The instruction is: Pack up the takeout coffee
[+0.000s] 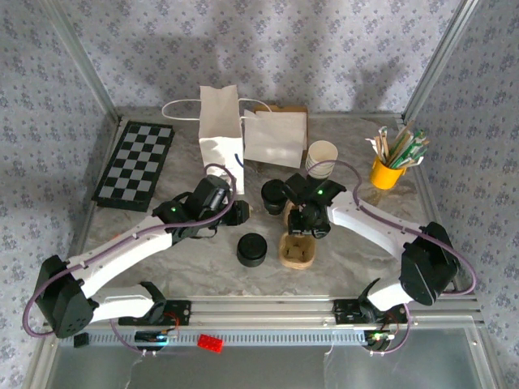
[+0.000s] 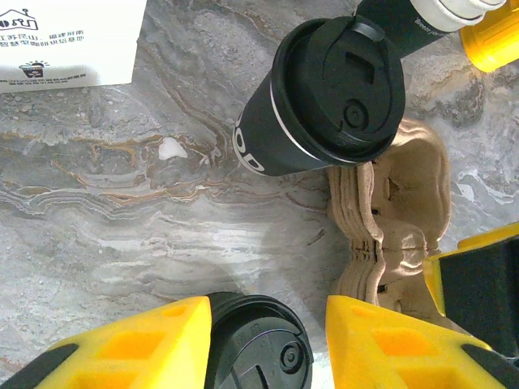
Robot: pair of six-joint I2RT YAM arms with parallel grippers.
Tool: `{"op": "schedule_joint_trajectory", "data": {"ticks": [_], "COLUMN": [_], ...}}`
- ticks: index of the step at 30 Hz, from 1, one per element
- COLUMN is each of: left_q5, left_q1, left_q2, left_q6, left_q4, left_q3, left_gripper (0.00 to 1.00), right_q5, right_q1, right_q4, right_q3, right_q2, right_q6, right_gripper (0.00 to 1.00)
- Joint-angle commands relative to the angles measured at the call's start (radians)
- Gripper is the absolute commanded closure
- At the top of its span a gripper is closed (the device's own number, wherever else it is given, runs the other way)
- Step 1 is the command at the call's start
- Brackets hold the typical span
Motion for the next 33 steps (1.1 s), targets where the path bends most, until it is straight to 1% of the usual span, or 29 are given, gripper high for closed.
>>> {"op": "schedule_joint_trajectory", "data": {"ticks": [1, 3, 7, 11, 14, 17, 23, 26, 28, 31, 33], "left_q5": [-0.006, -0.009, -0.012, -0.018, -0.021, -0.024, -0.024, -0.026, -0.027, -0.026, -0.021], "left_q1": [-0.009, -0.009, -0.010, -0.009, -0.009, -0.009, -0.010, -0.010, -0.010, -0.009, -0.009], "left_q2": [-0.008, -0.008, -0.009, -0.012, -0.012, -0.010, -0.005, -0.007, -0.008, -0.008, -0.010], "left_q6": [0.011, 0.011, 0.016, 0.019, 0.022, 0.026, 0.027, 0.029, 0.030, 0.027, 0.026], "left_q4": [-0.008, -0.009, -0.014, -0.018, -0.019, -0.019, -0.019, -0.023, -0.023, -0.025, -0.026], "left_q3": [0.030, 0.031, 0.035, 0.032, 0.033, 0.033, 0.031, 0.031, 0.032, 0.031, 0.031], "left_gripper": [0.58, 0.58, 0.58, 0.58, 0.58, 0.58, 0.57, 0.58, 0.58, 0.57, 0.57], "right_q5": [0.048, 0.049, 0.052, 0.066, 0.065, 0.081, 0.065, 0.065, 0.066, 0.071, 0.080], "right_q1": [0.013, 0.017, 0.025, 0.031, 0.029, 0.034, 0.032, 0.032, 0.033, 0.028, 0.026], "right_q4": [0.000, -0.011, 0.043, 0.026, 0.035, 0.041, 0.048, 0.056, 0.048, 0.037, 0.028], "right_q3": [0.004, 0.006, 0.012, 0.023, 0.019, 0.020, 0.016, 0.020, 0.021, 0.016, 0.014], "right_q2": [0.015, 0.031, 0.037, 0.070, 0.079, 0.086, 0.107, 0.099, 0.092, 0.080, 0.065], "right_q6": [0.093, 0.136, 0.151, 0.185, 0.194, 0.199, 0.200, 0.194, 0.189, 0.178, 0.169], "right_gripper": [0.44, 0.46, 0.48, 0.49, 0.51, 0.51, 0.51, 0.57, 0.59, 0.67, 0.69]}}
